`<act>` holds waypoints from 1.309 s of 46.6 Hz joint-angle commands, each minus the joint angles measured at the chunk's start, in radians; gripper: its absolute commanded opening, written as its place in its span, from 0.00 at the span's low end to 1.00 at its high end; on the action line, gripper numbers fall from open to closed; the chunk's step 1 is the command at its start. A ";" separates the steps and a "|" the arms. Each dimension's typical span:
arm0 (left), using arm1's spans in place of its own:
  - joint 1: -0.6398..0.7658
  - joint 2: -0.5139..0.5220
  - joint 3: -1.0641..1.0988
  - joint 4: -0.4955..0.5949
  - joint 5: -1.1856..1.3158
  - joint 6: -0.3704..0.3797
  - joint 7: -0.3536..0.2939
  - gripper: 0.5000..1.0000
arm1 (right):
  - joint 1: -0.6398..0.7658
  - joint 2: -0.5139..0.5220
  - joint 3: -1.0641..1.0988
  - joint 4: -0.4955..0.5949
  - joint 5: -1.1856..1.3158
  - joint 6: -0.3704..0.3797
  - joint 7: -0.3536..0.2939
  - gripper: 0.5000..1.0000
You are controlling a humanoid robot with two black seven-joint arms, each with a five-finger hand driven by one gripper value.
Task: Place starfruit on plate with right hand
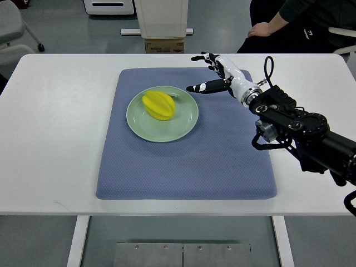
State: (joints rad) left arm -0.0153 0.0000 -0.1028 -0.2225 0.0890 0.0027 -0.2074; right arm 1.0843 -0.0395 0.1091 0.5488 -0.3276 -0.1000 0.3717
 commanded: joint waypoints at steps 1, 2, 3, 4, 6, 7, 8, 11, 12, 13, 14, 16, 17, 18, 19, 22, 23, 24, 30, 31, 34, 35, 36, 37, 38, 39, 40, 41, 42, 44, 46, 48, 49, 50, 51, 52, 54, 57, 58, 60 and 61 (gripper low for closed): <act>0.000 0.000 0.000 0.000 0.000 0.000 0.000 1.00 | -0.026 -0.020 0.056 -0.001 -0.001 -0.001 0.000 1.00; 0.001 0.000 0.000 0.000 0.001 0.000 0.000 1.00 | -0.035 -0.028 0.073 -0.001 0.001 -0.001 0.000 1.00; 0.000 0.000 0.000 0.000 0.000 0.000 0.000 1.00 | -0.043 -0.037 0.087 -0.001 0.001 -0.003 0.000 1.00; 0.000 0.000 0.000 0.000 0.000 0.000 0.000 1.00 | -0.050 -0.045 0.104 -0.001 0.001 -0.004 0.001 1.00; 0.000 0.000 0.000 0.000 0.000 0.000 0.000 1.00 | -0.064 -0.065 0.139 -0.003 0.001 -0.009 0.003 1.00; 0.001 0.000 0.000 0.000 0.001 0.000 -0.001 1.00 | -0.070 -0.074 0.158 -0.004 0.001 -0.013 0.003 1.00; 0.001 0.000 0.000 0.000 0.000 0.000 -0.001 1.00 | -0.078 -0.083 0.176 -0.009 0.001 -0.017 0.006 1.00; 0.000 0.000 0.000 0.000 0.000 0.000 0.000 1.00 | -0.099 -0.100 0.230 -0.026 0.001 -0.020 0.012 1.00; 0.000 0.000 0.000 0.000 0.000 0.000 0.000 1.00 | -0.106 -0.105 0.244 -0.032 0.001 -0.021 0.012 1.00; 0.001 0.000 0.000 0.000 0.000 0.000 0.000 1.00 | -0.112 -0.106 0.257 -0.039 0.001 -0.020 0.013 1.00; 0.001 0.000 0.000 0.000 0.000 0.000 0.000 1.00 | -0.115 -0.108 0.268 -0.049 0.001 -0.020 0.013 1.00; 0.001 0.000 0.000 0.000 0.000 0.000 0.000 1.00 | -0.121 -0.111 0.290 -0.067 0.001 -0.020 0.013 1.00; 0.000 0.000 0.000 0.000 0.000 0.000 0.000 1.00 | -0.125 -0.111 0.299 -0.075 0.001 -0.020 0.015 1.00; 0.000 0.000 0.000 0.000 0.001 0.000 0.000 1.00 | -0.129 -0.111 0.308 -0.081 0.007 -0.020 0.015 1.00; 0.001 0.000 0.000 0.000 0.000 0.000 0.000 1.00 | -0.133 -0.111 0.319 -0.089 0.013 -0.020 0.018 1.00; 0.000 0.000 0.000 0.000 0.000 0.000 0.000 1.00 | -0.152 -0.111 0.354 -0.096 0.062 -0.018 0.032 1.00; 0.001 0.000 0.000 0.000 0.000 0.000 0.000 1.00 | -0.158 -0.112 0.366 -0.096 0.083 -0.011 0.036 1.00; 0.001 0.000 0.000 0.000 0.001 0.000 0.000 1.00 | -0.164 -0.114 0.376 -0.096 0.105 -0.006 0.039 1.00; 0.001 0.000 0.000 0.000 0.000 0.000 0.000 1.00 | -0.187 -0.117 0.406 -0.095 0.234 0.016 0.061 1.00; 0.001 0.000 0.000 0.000 0.001 0.000 0.000 1.00 | -0.190 -0.117 0.406 -0.095 0.249 0.022 0.061 1.00; 0.000 0.000 0.000 0.000 0.000 0.000 0.000 1.00 | -0.191 -0.117 0.406 -0.096 0.288 0.045 0.061 1.00; 0.001 0.000 0.000 0.000 0.000 0.000 0.000 1.00 | -0.191 -0.117 0.408 -0.096 0.297 0.052 0.061 1.00; 0.000 0.000 0.000 0.000 0.001 0.000 0.000 1.00 | -0.191 -0.117 0.408 -0.096 0.304 0.057 0.061 1.00; 0.000 0.000 0.000 0.000 0.002 0.000 0.000 1.00 | -0.193 -0.117 0.408 -0.096 0.315 0.063 0.061 1.00; 0.001 0.000 0.000 0.000 0.002 0.000 0.000 1.00 | -0.195 -0.117 0.409 -0.096 0.326 0.066 0.061 1.00; 0.000 0.000 0.000 0.000 0.000 0.000 0.000 1.00 | -0.199 -0.117 0.412 -0.096 0.334 0.069 0.061 1.00; 0.000 0.000 0.000 0.000 0.000 0.000 0.000 1.00 | -0.202 -0.117 0.416 -0.096 0.343 0.072 0.061 1.00; 0.001 0.000 0.000 0.000 0.000 0.000 0.000 1.00 | -0.205 -0.117 0.425 -0.095 0.351 0.075 0.059 1.00; 0.000 0.000 0.000 0.000 0.000 0.000 -0.001 1.00 | -0.207 -0.117 0.434 -0.095 0.358 0.078 0.059 1.00; 0.000 0.000 0.000 0.000 0.000 0.000 0.000 1.00 | -0.213 -0.115 0.457 -0.095 0.372 0.091 0.056 1.00; 0.000 0.000 0.000 0.000 0.000 0.000 0.000 1.00 | -0.224 -0.117 0.487 -0.096 0.381 0.108 0.053 1.00; 0.000 0.000 0.000 0.000 0.000 0.000 0.000 1.00 | -0.234 -0.115 0.524 -0.096 0.387 0.126 0.050 1.00; 0.000 0.000 0.000 0.000 0.000 0.000 0.000 1.00 | -0.241 -0.117 0.544 -0.096 0.389 0.134 0.049 1.00; 0.000 0.000 0.000 0.000 0.000 0.000 0.000 1.00 | -0.248 -0.115 0.563 -0.096 0.393 0.140 0.047 1.00; 0.000 0.000 0.000 0.000 0.000 0.000 0.000 1.00 | -0.256 -0.115 0.583 -0.095 0.394 0.144 0.047 1.00; 0.001 0.000 0.000 0.000 0.000 0.000 0.000 1.00 | -0.264 -0.115 0.601 -0.095 0.394 0.151 0.047 1.00; 0.001 0.000 0.000 0.000 0.000 0.000 0.000 1.00 | -0.280 -0.115 0.632 -0.093 0.394 0.157 0.044 1.00; 0.001 0.000 0.000 0.000 0.000 0.000 0.000 1.00 | -0.300 -0.112 0.665 -0.093 0.394 0.155 0.041 1.00; 0.000 0.000 0.000 0.000 0.001 0.000 0.000 1.00 | -0.306 -0.112 0.675 -0.093 0.394 0.155 0.041 1.00; 0.000 0.000 0.000 0.000 0.002 0.000 -0.001 1.00 | -0.320 -0.111 0.684 -0.093 0.394 0.155 0.041 1.00; 0.001 0.000 0.000 0.000 0.002 0.000 -0.001 1.00 | -0.325 -0.111 0.684 -0.093 0.394 0.155 0.041 1.00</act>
State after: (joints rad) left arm -0.0151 0.0000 -0.1028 -0.2225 0.0893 0.0031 -0.2071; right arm 0.7751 -0.1514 0.7841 0.4553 0.0662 0.0559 0.4130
